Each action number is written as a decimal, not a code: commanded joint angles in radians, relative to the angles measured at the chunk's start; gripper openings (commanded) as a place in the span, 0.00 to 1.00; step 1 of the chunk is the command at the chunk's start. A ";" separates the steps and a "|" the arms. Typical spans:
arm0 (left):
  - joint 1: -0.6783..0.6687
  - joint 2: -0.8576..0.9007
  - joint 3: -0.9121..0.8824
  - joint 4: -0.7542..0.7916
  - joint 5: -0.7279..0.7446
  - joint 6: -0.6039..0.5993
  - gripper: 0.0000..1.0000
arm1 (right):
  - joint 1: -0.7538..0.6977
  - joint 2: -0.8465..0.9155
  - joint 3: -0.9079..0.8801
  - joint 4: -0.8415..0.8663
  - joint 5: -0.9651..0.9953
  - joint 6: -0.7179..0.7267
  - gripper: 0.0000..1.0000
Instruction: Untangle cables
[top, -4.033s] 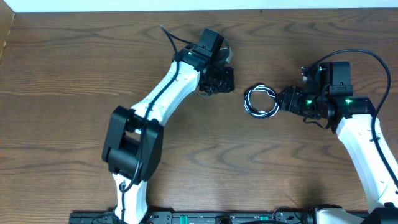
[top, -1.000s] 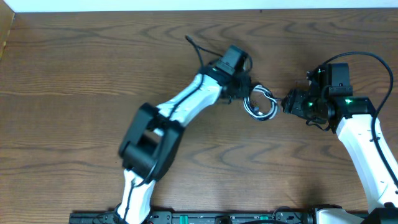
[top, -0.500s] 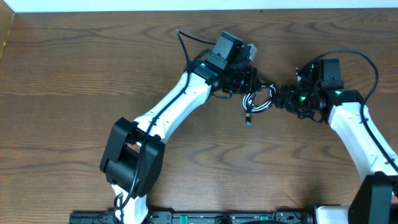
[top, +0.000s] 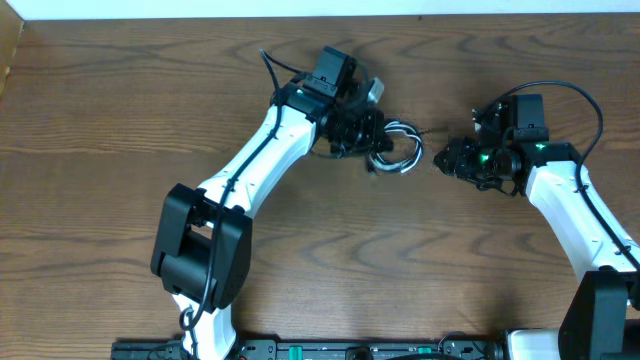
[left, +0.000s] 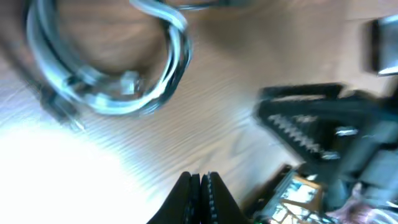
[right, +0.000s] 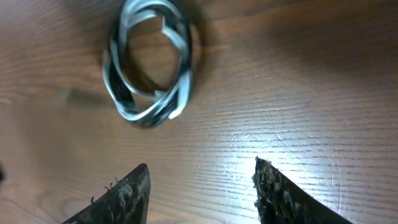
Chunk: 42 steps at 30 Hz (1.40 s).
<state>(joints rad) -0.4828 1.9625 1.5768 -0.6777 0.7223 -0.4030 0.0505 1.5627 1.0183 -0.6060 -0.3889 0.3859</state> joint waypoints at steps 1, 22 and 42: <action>0.002 0.005 -0.002 -0.033 -0.166 0.063 0.07 | -0.010 0.009 0.013 0.001 -0.006 -0.008 0.50; -0.047 0.116 -0.002 0.218 -0.360 0.052 0.25 | -0.010 0.009 0.013 -0.019 0.024 -0.009 0.57; -0.182 0.183 -0.002 0.239 -0.444 0.407 0.26 | -0.132 0.009 0.013 -0.071 0.098 -0.043 0.59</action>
<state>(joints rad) -0.6754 2.1071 1.5764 -0.4500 0.3573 -0.0319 -0.0799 1.5635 1.0183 -0.6712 -0.2977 0.3702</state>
